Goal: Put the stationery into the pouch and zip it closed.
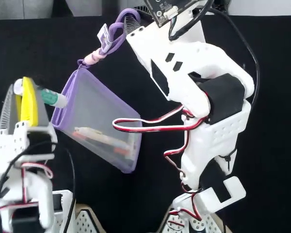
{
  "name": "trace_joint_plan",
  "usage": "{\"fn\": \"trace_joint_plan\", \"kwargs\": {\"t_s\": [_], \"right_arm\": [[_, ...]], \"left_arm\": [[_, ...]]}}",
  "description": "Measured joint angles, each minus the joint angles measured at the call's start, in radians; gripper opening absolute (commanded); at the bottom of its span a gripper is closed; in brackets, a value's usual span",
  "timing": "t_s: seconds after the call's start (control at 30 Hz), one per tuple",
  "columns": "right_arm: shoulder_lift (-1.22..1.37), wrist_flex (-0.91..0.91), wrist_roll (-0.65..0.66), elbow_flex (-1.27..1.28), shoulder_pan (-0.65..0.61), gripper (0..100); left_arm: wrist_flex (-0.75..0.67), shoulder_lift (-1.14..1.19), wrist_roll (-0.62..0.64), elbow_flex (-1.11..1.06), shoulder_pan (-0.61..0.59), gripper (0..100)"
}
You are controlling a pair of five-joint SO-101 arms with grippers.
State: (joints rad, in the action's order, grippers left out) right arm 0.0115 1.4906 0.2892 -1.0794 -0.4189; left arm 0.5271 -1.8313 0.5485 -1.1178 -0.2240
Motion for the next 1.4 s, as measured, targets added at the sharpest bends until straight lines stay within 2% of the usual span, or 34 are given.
{"fn": "trace_joint_plan", "kwargs": {"t_s": [0.17, 0.43, 0.7, 1.07, 1.27, 1.4], "right_arm": [[0.000, 0.000, 0.000, 0.000, 0.000, 1.1], [0.000, 0.000, 0.000, 0.000, 0.000, 1.1], [0.000, 0.000, 0.000, 0.000, 0.002, 1.1], [-0.035, 0.000, 0.000, 0.000, 0.002, 1.1], [-0.035, 0.000, 0.000, 0.000, 0.002, 1.1], [-0.035, 0.000, 0.000, 0.000, 0.002, 1.1]], "left_arm": [[-0.074, 0.012, 0.003, -0.143, -0.043, 3], [-0.083, 0.008, 0.008, -0.166, -0.074, 3], [-0.025, 0.011, 0.003, -0.167, 0.152, 3], [-0.046, -0.002, -0.083, -0.199, 0.356, 3], [-0.253, -0.002, -0.150, -0.322, 0.482, 3], [-0.420, 0.002, -0.241, -0.407, 0.531, 3]]}}
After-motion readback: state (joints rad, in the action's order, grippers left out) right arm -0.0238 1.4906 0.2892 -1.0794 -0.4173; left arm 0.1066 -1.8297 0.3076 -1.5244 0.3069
